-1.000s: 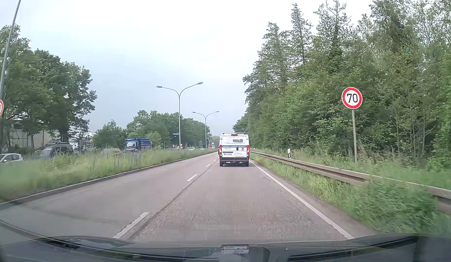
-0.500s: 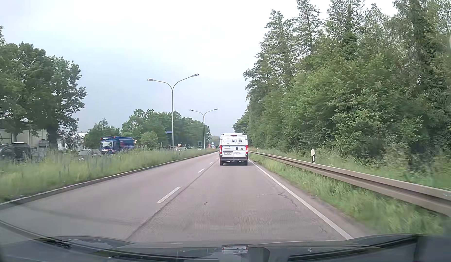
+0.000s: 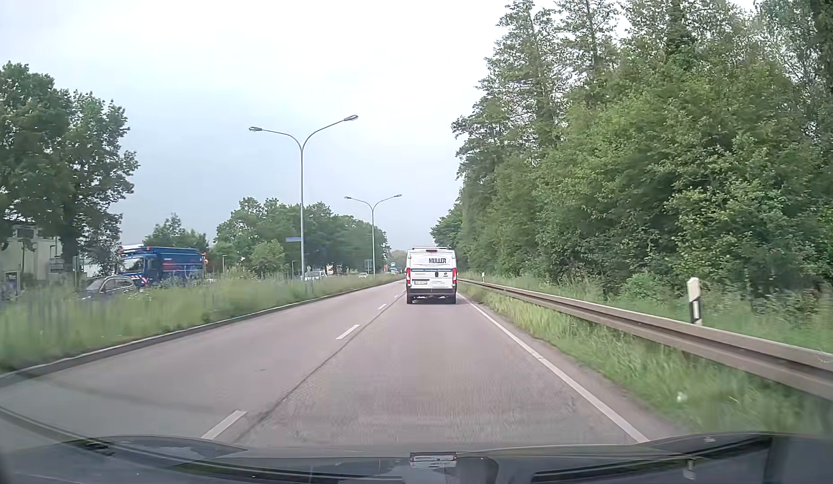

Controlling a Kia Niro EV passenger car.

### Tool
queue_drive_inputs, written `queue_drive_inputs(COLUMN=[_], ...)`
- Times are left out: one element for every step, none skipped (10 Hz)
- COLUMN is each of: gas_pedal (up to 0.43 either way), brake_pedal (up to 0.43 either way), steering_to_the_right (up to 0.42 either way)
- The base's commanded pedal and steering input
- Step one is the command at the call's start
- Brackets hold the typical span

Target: Follow the waypoints while adhering to traffic rules and regulations

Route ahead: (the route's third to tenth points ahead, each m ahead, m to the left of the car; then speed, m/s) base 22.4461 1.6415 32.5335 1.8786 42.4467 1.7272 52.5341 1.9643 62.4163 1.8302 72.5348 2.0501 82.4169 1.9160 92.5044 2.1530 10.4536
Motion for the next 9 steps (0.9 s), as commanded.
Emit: queue_drive_inputs(gas_pedal=[0.228, 0.22, 0.22, 0.22, 0.22, 0.22, 0.22, 0.22, 0.22], brake_pedal=[0.0, 0.0, 0.0, 0.0, 0.0, 0.0, 0.0, 0.0, 0.0], steering_to_the_right=[-0.003, -0.005, -0.006, -0.006, -0.006, -0.006, -0.006, -0.006, -0.006])
